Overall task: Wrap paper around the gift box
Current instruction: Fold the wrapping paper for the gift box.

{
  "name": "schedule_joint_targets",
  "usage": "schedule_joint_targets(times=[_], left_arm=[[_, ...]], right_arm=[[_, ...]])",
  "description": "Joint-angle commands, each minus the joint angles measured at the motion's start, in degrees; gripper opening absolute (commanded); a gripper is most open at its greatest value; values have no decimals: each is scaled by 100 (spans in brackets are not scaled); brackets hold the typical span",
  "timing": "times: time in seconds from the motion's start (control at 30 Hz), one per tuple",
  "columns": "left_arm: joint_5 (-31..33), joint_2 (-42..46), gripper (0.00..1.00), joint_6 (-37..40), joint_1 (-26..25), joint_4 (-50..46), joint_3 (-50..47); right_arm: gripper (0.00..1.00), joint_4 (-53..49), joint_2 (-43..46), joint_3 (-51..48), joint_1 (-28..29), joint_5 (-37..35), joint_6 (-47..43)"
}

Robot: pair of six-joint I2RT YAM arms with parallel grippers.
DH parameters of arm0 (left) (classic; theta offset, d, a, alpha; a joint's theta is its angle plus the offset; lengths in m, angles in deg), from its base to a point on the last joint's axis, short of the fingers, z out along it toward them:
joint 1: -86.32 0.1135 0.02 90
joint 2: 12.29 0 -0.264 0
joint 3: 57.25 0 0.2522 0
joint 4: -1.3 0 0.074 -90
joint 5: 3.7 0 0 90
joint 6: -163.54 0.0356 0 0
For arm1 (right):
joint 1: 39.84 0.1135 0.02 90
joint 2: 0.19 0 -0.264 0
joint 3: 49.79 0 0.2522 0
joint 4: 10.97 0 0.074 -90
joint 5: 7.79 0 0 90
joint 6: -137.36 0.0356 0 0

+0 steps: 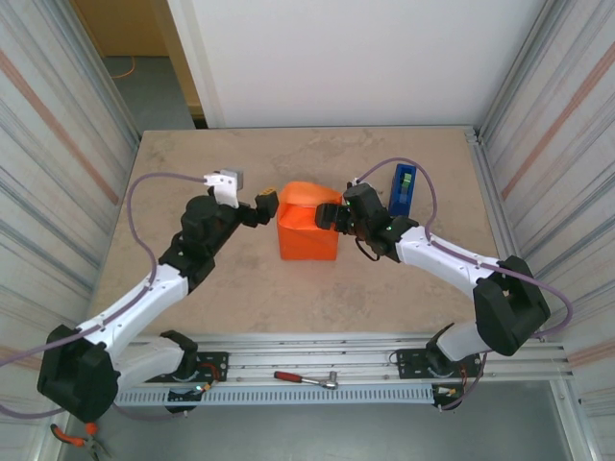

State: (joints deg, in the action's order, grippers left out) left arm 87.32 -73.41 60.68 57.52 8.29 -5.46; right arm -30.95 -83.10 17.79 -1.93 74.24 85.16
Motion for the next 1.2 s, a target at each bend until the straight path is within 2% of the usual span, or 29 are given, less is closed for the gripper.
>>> schedule_joint_targets(times=[0.0,0.2,0.37,0.53,0.7,0.97,1.07,1.17], left_arm=[[-331,-66,96,-259,-108,147,-347],[-127,-646,93,-46,-493,493,-348],[167,-1288,91,153,-540,637,-76],[890,-1825,78,252,-497,840,-26],[629,-2004,66,154,-435,883,66],[364,-2250,73,460,-443,774,598],[325,-2487,70,571,-427,719,741],[277,-2702,63,634,-424,739,777]], right_arm=[[96,-485,-130,-204,39,-260,69],[96,-527,-152,-214,33,-268,69],[96,-528,-159,-214,37,-250,78],[96,-521,-203,-201,39,-198,61],[95,-519,-233,-215,48,-139,34],[95,-529,-260,-197,41,-109,-1],[95,-555,-269,-136,41,-65,0],[95,-657,-250,9,39,-8,-83]])
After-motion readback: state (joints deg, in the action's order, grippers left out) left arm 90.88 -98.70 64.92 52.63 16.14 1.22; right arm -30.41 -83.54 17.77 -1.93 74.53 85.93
